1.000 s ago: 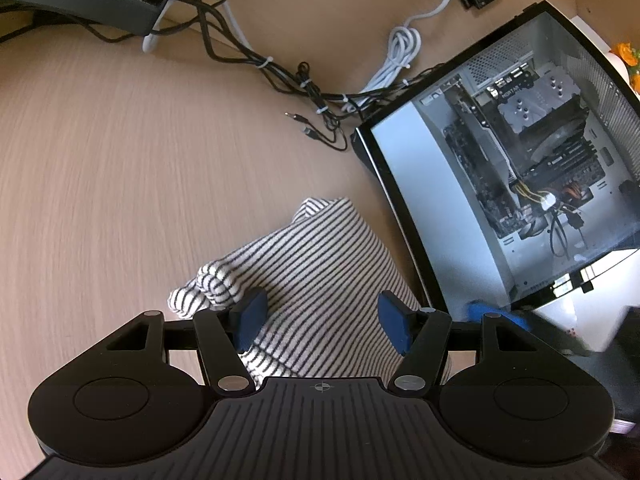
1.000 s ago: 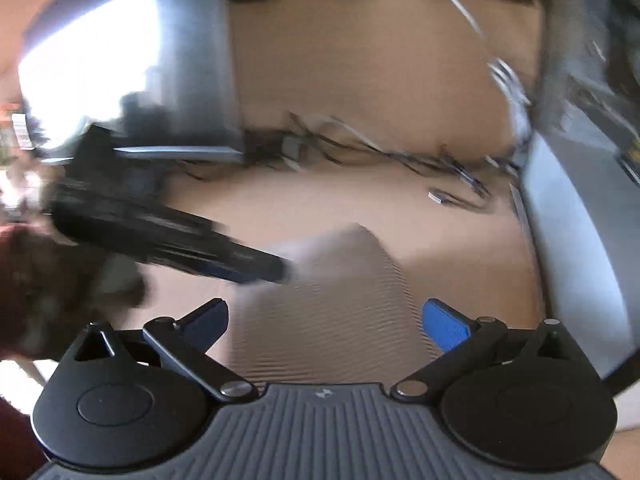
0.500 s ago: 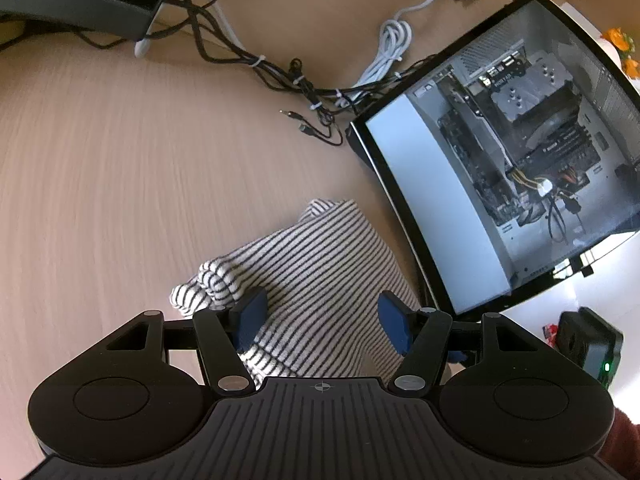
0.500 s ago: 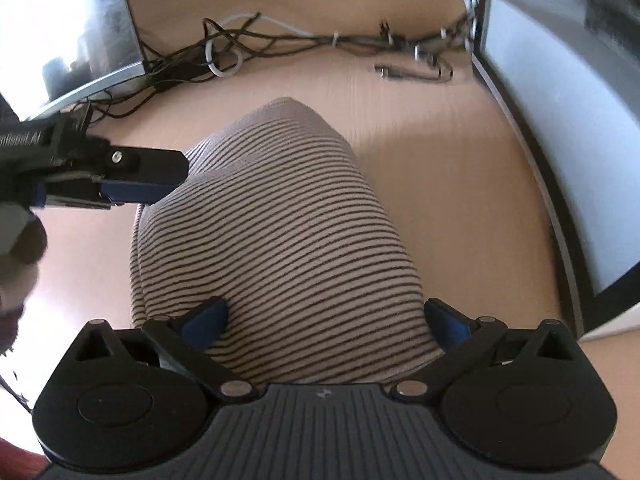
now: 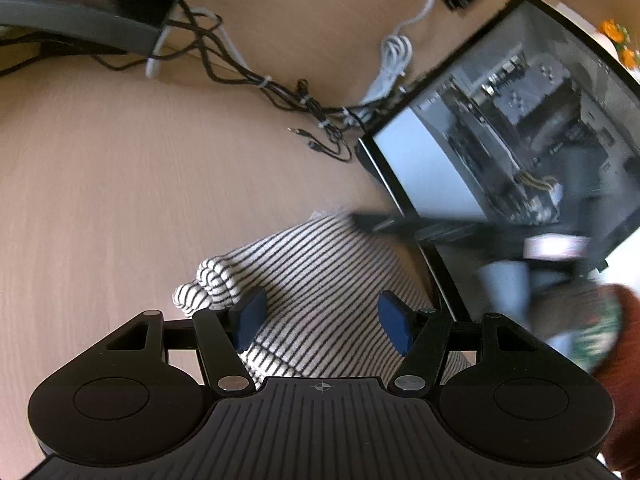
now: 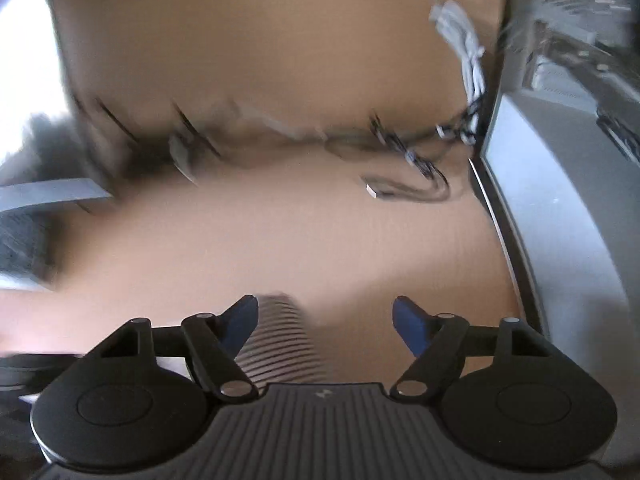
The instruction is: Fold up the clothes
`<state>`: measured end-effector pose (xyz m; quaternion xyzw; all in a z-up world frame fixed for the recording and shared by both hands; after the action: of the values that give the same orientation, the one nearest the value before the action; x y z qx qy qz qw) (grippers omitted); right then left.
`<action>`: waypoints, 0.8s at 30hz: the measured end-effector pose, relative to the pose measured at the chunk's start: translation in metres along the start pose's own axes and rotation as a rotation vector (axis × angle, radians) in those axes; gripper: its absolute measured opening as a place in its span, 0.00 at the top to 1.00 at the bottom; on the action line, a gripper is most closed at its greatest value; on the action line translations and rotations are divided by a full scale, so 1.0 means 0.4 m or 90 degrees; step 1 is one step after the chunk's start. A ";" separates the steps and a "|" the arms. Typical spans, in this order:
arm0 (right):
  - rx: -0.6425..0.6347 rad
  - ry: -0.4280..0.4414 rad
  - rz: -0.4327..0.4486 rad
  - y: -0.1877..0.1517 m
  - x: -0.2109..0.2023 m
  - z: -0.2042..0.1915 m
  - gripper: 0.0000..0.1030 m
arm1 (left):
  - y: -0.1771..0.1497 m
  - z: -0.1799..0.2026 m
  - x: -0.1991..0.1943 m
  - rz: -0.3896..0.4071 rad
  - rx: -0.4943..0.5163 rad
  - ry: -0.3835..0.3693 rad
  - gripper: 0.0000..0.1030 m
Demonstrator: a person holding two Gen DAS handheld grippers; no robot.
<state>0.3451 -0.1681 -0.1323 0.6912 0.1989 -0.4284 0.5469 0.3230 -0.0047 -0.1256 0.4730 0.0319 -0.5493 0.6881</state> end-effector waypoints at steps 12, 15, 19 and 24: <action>-0.063 0.040 0.058 -0.035 -0.013 0.011 0.23 | -0.021 0.021 -0.005 0.046 -0.002 0.077 0.35; -0.087 0.059 0.078 -0.035 -0.041 -0.001 0.23 | -0.018 0.015 -0.003 0.053 -0.021 0.081 0.35; -0.099 0.138 0.114 -0.079 -0.131 -0.004 0.18 | -0.028 0.009 -0.016 0.079 -0.060 0.089 0.34; -0.137 0.256 0.117 -0.210 -0.224 -0.013 0.15 | -0.047 -0.001 -0.064 0.110 -0.116 0.075 0.27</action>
<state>0.2352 -0.1189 -0.1087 0.7156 0.2847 -0.2069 0.6034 0.2983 0.0153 -0.1230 0.4407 0.0809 -0.4544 0.7699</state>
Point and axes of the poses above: each gripper's, at about its wrist camera, not at the fingertips, and x roughly the way its jaws point, z to its right, y to its top, the point moved 7 cm from there along x, roughly the way its jaws point, and after that the axes turned 7 degrees about x, right-handed, at the moved point
